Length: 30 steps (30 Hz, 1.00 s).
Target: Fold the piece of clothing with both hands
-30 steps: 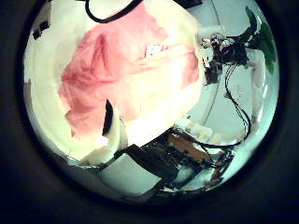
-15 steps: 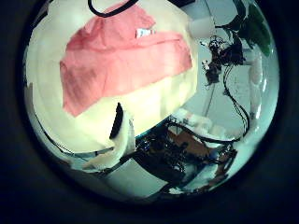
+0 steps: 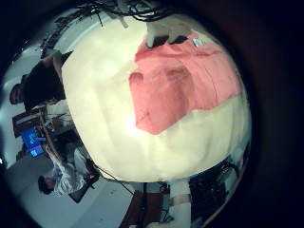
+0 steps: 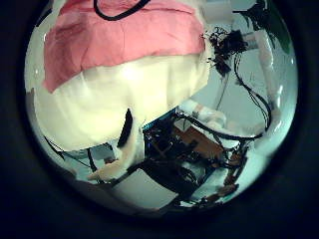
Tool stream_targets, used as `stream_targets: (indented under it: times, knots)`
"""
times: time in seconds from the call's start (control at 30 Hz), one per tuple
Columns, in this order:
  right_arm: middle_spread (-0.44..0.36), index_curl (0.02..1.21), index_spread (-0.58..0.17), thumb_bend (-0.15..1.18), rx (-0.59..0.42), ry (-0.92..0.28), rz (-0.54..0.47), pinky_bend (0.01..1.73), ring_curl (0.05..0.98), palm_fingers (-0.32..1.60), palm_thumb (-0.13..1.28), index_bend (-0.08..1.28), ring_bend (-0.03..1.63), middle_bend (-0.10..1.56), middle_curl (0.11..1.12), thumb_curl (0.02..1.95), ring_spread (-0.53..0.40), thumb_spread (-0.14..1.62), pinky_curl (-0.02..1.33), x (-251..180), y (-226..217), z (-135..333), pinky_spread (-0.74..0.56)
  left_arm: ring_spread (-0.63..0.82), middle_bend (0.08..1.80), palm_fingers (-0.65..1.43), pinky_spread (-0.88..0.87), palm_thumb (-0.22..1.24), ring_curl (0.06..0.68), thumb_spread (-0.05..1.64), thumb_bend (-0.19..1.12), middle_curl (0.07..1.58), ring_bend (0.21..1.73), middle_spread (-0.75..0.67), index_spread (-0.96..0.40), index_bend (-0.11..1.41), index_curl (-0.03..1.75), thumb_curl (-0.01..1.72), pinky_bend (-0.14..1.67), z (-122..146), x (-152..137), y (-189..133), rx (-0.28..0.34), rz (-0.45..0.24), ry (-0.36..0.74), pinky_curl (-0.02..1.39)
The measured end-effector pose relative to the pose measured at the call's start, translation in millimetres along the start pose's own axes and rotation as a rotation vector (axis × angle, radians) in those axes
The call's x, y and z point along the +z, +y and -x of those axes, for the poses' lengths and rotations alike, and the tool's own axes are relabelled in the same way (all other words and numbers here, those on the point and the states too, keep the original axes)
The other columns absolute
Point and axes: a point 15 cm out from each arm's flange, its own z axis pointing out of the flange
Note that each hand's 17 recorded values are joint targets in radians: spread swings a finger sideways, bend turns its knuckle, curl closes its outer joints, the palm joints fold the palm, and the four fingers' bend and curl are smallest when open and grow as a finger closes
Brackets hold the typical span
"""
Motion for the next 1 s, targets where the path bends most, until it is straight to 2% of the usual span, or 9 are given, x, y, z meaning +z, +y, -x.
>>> stream_targets:
  times: [0.23, 0.33, 0.47, 0.5, 0.53, 0.57, 0.67, 0.8, 1.0]
  knots:
    - [-0.026, 0.39, -0.340, -0.02, -0.004, -0.019, 0.039, 0.36, 0.238, 0.12, 0.64, 0.18, 0.34, 0.22, 0.36, 0.29, 0.105, 1.03, 0.32, 26.7, -10.9, 1.3, 0.25, 0.61, 0.18, -0.08, 0.55, 0.46, 0.205, 1.08, -0.02, 0.26, 0.41, 0.44, 0.17, 0.14, 0.23, 0.34, 0.31, -2.9, 9.2, 8.3, 0.002, 0.023, 0.000, 0.31]
    - [-0.025, 0.37, -0.317, -0.01, -0.007, -0.018, 0.039, 0.32, 0.242, 0.24, 0.68, 0.18, 0.37, 0.24, 0.36, 0.31, 0.059, 1.01, 0.30, 28.3, -13.6, 1.1, 0.22, 0.61, 0.18, -0.07, 0.55, 0.46, 0.205, 1.08, -0.02, 0.26, 0.40, 0.43, 0.17, 0.14, 0.22, 0.34, 0.31, -3.0, 8.0, 10.3, 0.000, 0.022, 0.001, 0.31]
    - [-0.050, 0.38, -0.310, -0.02, -0.009, -0.006, 0.036, 0.26, 0.255, 0.44, 0.71, 0.19, 0.46, 0.31, 0.38, 0.32, -0.048, 0.99, 0.28, 27.7, -13.7, -2.2, 0.12, 0.61, 0.18, -0.07, 0.55, 0.47, 0.208, 1.08, -0.02, 0.26, 0.40, 0.42, 0.17, 0.14, 0.22, 0.34, 0.30, -3.9, 7.1, 11.2, -0.003, 0.021, 0.003, 0.31]
    - [-0.084, 0.39, -0.323, -0.01, -0.006, -0.005, 0.033, 0.27, 0.274, 0.66, 0.73, 0.22, 0.53, 0.37, 0.40, 0.32, -0.101, 0.99, 0.27, 27.9, -13.8, -4.3, 0.06, 0.61, 0.18, -0.07, 0.55, 0.47, 0.208, 1.08, -0.02, 0.26, 0.40, 0.42, 0.17, 0.14, 0.22, 0.34, 0.30, -4.1, 6.7, 11.3, -0.002, 0.019, 0.003, 0.31]
    - [-0.107, 0.37, -0.333, -0.02, 0.000, -0.005, 0.027, 0.26, 0.267, 0.73, 0.74, 0.21, 0.56, 0.38, 0.40, 0.33, -0.135, 0.99, 0.25, 27.4, -13.5, -7.1, 0.01, 0.61, 0.18, -0.07, 0.55, 0.48, 0.209, 1.08, -0.02, 0.26, 0.40, 0.42, 0.17, 0.14, 0.22, 0.34, 0.30, -4.5, 7.1, 11.3, -0.002, 0.020, 0.003, 0.31]
    - [-0.134, 0.37, -0.348, -0.01, 0.003, -0.005, 0.025, 0.31, 0.279, 0.97, 0.75, 0.21, 0.63, 0.44, 0.42, 0.33, -0.183, 0.99, 0.24, 27.2, -12.7, -8.4, -0.09, 0.61, 0.18, -0.07, 0.55, 0.48, 0.209, 1.08, -0.02, 0.26, 0.40, 0.42, 0.17, 0.14, 0.22, 0.34, 0.30, -4.5, 7.4, 11.4, -0.002, 0.021, 0.003, 0.31]
    - [-0.171, 0.45, -0.374, -0.01, 0.011, -0.002, 0.016, 0.47, 0.368, 1.39, 0.79, 0.31, 0.78, 0.58, 0.49, 0.34, -0.259, 0.98, 0.31, 23.2, -10.6, -12.1, -0.33, 0.61, 0.18, -0.06, 0.55, 0.49, 0.210, 1.08, -0.02, 0.26, 0.39, 0.42, 0.17, 0.14, 0.21, 0.34, 0.30, -4.3, 7.2, 11.6, -0.002, 0.021, 0.003, 0.31]
    - [-0.179, 0.57, -0.379, 0.01, 0.016, 0.006, -0.010, 0.71, 0.458, 1.43, 0.88, 0.53, 0.95, 0.81, 0.59, 0.37, -0.277, 0.99, 0.41, 11.7, -5.4, -18.3, -0.47, 0.61, 0.18, -0.06, 0.55, 0.49, 0.211, 1.08, -0.02, 0.26, 0.39, 0.42, 0.17, 0.14, 0.22, 0.34, 0.30, -3.9, 7.6, 12.5, -0.003, 0.021, 0.004, 0.31]
    - [-0.169, 0.72, -0.348, 0.04, 0.059, 0.032, -0.075, 0.99, 0.548, 1.31, 1.03, 0.79, 1.13, 1.04, 0.69, 0.42, -0.257, 1.06, 0.55, -21.2, 10.7, -33.5, -0.44, 0.60, 0.19, -0.06, 0.55, 0.49, 0.215, 1.08, -0.02, 0.27, 0.39, 0.42, 0.17, 0.14, 0.21, 0.34, 0.30, -1.9, 5.8, 15.5, -0.003, 0.014, 0.003, 0.31]
